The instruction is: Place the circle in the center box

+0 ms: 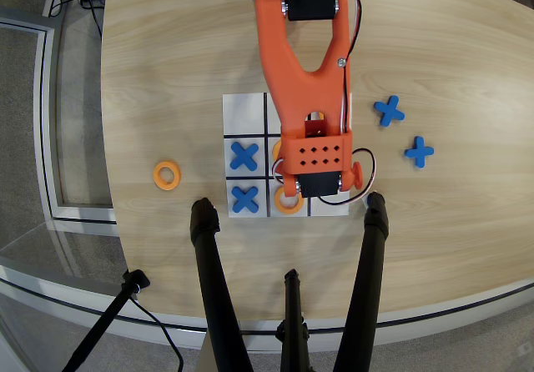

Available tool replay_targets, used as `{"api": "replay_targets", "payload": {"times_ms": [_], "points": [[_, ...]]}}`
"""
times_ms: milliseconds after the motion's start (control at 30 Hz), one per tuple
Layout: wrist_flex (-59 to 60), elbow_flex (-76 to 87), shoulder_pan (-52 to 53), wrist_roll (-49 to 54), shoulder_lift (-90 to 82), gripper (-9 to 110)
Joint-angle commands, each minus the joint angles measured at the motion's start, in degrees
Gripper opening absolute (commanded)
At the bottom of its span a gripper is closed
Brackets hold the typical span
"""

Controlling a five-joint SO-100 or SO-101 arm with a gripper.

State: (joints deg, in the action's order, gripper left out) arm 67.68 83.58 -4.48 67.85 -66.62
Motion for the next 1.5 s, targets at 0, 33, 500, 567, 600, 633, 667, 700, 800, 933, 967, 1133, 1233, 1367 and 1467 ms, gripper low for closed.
{"api": "replay_targets", "payload": {"times_ms": [0,33,500,567,600,633,667,700,800,933,967,1133,1233,1367,1467], "points": [[-0.26,-1.58,0.18,-0.26,0.18,0],[-0.26,-1.76,0.26,-0.26,0.35,0],[-1.14,-3.16,0.53,-0.26,1.67,0],[-1.14,-3.34,0.7,-0.26,1.76,0],[-1.14,-3.52,0.7,-0.26,1.85,0],[-1.14,-3.87,0.7,-0.26,1.93,0],[-1.05,-4.04,0.7,-0.26,2.02,0],[-0.88,-4.13,0.79,-0.26,2.02,0],[-0.35,-4.22,0.97,-0.09,1.67,4],[1.23,-4.48,1.49,0.26,0.79,6],[1.76,-4.57,1.58,0.26,0.53,7],[2.99,-5.71,2.55,0.44,-1.32,9],[4.22,-6.68,3.08,0.44,-3.43,9],[7.82,-7.82,3.52,0.53,-8.17,9],[11.25,-7.47,4.13,0.7,-13.8,9]]}}
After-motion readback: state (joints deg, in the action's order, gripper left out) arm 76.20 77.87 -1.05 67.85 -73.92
